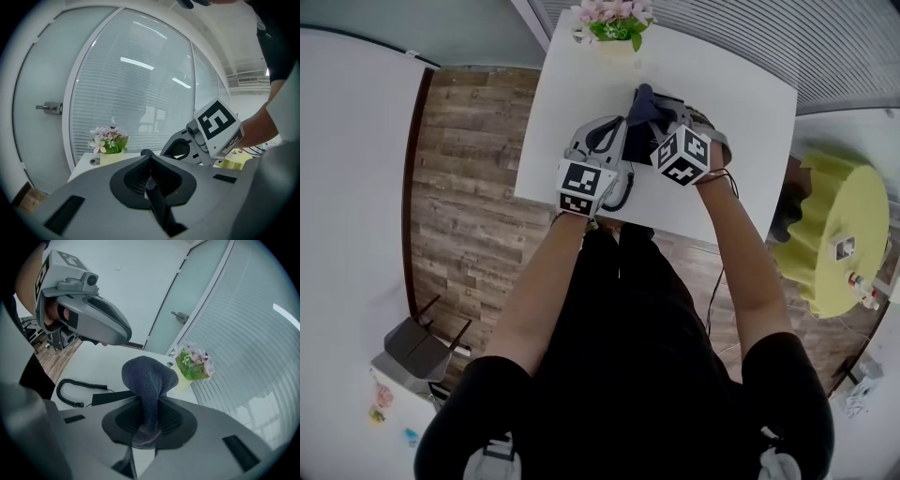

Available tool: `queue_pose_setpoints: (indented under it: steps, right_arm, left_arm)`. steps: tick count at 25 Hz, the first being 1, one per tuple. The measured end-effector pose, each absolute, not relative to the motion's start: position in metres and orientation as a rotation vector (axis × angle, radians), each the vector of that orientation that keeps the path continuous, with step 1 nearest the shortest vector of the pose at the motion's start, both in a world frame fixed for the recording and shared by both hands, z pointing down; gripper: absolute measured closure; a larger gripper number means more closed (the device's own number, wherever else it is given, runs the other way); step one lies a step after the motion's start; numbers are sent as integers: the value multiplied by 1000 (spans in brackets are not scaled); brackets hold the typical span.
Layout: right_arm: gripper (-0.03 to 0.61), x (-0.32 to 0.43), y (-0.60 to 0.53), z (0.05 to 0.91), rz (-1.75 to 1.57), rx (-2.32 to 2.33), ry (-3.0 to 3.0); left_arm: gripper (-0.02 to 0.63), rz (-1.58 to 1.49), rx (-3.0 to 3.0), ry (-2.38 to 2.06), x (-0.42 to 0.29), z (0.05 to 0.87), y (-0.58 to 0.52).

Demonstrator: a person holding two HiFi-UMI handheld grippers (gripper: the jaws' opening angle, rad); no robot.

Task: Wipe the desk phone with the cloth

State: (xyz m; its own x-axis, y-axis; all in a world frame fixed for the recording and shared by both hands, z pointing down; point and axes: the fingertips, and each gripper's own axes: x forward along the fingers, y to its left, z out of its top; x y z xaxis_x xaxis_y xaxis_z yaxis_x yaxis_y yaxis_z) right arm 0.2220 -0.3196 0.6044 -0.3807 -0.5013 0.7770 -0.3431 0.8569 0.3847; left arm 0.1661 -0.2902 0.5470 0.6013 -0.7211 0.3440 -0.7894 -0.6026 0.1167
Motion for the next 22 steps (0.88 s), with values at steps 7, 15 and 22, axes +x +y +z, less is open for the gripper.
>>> queue_pose_setpoints:
  steps: [7, 15, 22]
  right_arm:
    - [500, 212, -347, 616, -212, 587, -2021]
    - [502, 208, -358, 632, -206, 549, -2040]
    - [502, 203, -339, 639, -206, 501, -2034]
  left_arm:
    - [603, 387, 2545, -1272, 163, 554, -306]
    - [603, 405, 2515, -1289, 156, 565, -318]
    - [603, 408, 2502, -1292, 152, 573, -318]
